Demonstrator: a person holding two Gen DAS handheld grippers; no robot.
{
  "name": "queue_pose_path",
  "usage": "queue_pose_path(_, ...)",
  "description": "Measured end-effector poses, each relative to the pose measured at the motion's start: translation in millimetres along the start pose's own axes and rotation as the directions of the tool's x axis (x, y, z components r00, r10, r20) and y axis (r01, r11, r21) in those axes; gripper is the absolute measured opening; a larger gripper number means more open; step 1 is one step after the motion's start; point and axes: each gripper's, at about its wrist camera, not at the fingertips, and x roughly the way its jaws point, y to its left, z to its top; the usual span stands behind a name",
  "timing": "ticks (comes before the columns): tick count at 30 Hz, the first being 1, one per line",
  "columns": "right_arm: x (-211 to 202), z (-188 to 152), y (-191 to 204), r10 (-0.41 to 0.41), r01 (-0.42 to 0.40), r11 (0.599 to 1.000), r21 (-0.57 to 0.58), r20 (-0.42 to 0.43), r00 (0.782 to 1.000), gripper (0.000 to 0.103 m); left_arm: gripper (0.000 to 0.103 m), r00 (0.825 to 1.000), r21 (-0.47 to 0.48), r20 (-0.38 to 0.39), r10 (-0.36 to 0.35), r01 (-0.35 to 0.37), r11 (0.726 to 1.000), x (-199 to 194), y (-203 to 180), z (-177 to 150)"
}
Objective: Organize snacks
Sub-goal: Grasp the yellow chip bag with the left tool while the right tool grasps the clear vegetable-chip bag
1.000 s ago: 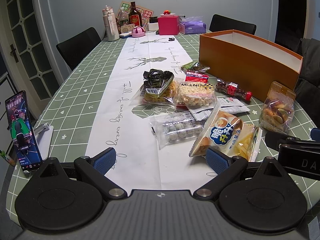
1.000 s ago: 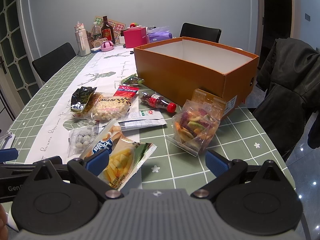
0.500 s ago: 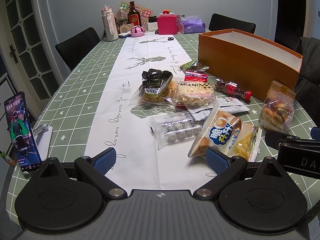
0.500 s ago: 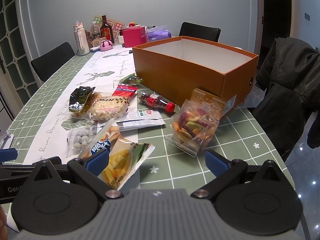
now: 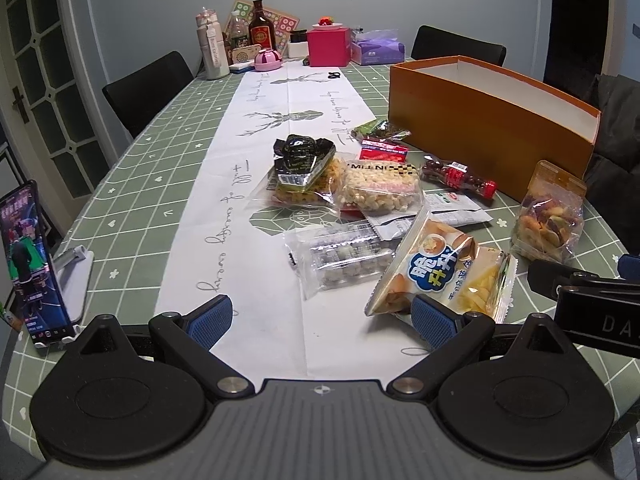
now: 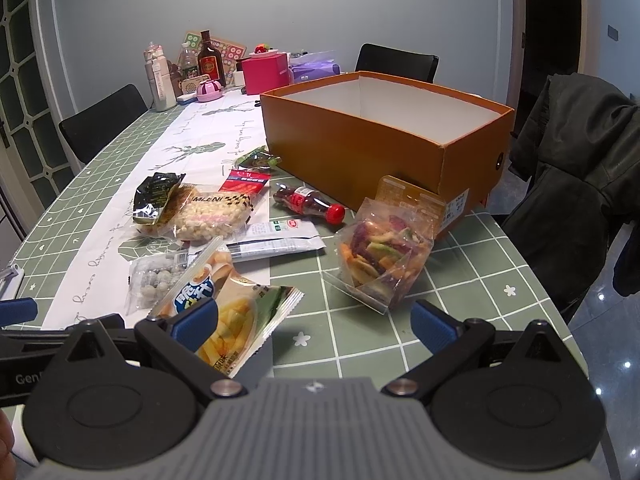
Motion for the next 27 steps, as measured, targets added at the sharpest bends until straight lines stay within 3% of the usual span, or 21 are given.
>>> queue_pose_path(5, 4, 6, -16, 0.028, -0.028, 0.999, 0.020, 0.027, 0.999, 0.100, 0.103, 0.998, 0.003, -0.004, -0.064, 0.064, 0.998, 7, -6, 4)
queue_pose_path(10, 15, 13, -39, 0.046, -0.048, 0.995, 0.083, 0.025, 0.999, 0.100, 0.103, 0.973, -0.053, -0.013, -0.228, 0.227, 0.972, 18, -7, 9)
queue_pose_path(18, 35, 28, -63, 0.029, -0.034, 0.990, 0.140, 0.034, 0.999, 0.100, 0.103, 0.957, -0.038, -0.027, -0.289, 0.288, 0.957, 36, -23, 17)
queue_pose_path(27, 57, 42, -69, 0.019, -0.023, 0.989, 0.147, 0.033, 0.999, 0.100, 0.103, 0.931, 0.047, -0.018, -0.364, 0.364, 0.930, 57, -41, 18)
